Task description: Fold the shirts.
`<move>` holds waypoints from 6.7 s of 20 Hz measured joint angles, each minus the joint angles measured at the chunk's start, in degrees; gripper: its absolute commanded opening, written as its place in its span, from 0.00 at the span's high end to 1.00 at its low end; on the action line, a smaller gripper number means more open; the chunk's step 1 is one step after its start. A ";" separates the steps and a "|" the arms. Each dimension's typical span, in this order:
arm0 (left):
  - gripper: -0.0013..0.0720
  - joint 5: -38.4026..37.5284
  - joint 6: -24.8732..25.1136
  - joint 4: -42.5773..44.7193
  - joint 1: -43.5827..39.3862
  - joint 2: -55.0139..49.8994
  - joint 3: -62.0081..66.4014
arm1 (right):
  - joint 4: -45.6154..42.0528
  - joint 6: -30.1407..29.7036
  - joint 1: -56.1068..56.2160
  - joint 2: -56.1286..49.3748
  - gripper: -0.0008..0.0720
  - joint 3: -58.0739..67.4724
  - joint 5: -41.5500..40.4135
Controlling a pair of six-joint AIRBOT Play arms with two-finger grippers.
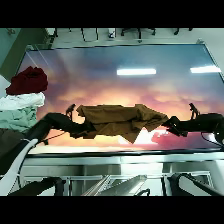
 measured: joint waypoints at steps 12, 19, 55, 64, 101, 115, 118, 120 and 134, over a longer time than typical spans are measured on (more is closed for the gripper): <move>0.97 -6.12 -1.05 -1.42 -6.38 -11.98 8.63 | 5.99 -0.24 10.45 -11.19 0.97 3.58 14.53; 0.97 -4.92 -1.07 0.09 -4.31 -1.95 13.60 | 5.70 -0.20 12.15 -9.77 0.96 10.23 15.37; 0.97 -5.75 5.66 1.70 2.80 -34.27 67.84 | 3.78 4.76 8.44 1.11 0.96 9.42 23.47; 0.14 17.86 0.79 -0.52 9.62 -38.58 73.90 | 3.78 1.44 6.56 -6.64 0.96 9.14 24.90; 0.97 1.16 -0.09 9.01 23.30 -16.76 33.33 | -0.90 19.76 16.31 24.00 0.96 -14.10 7.06; 0.04 28.09 0.04 15.37 26.23 -22.51 46.75 | -13.94 17.07 23.80 26.43 0.13 -6.80 5.01; 0.04 27.56 0.39 19.78 28.28 -14.12 32.54 | -19.87 15.39 23.87 23.04 0.13 -3.30 1.16; 0.04 24.85 1.05 21.16 29.22 -8.90 21.84 | -19.58 12.44 23.93 20.70 0.13 -2.34 -0.90; 0.94 10.23 7.89 9.20 28.44 -3.96 3.17 | -11.82 -6.40 24.30 11.65 0.13 -1.33 -4.33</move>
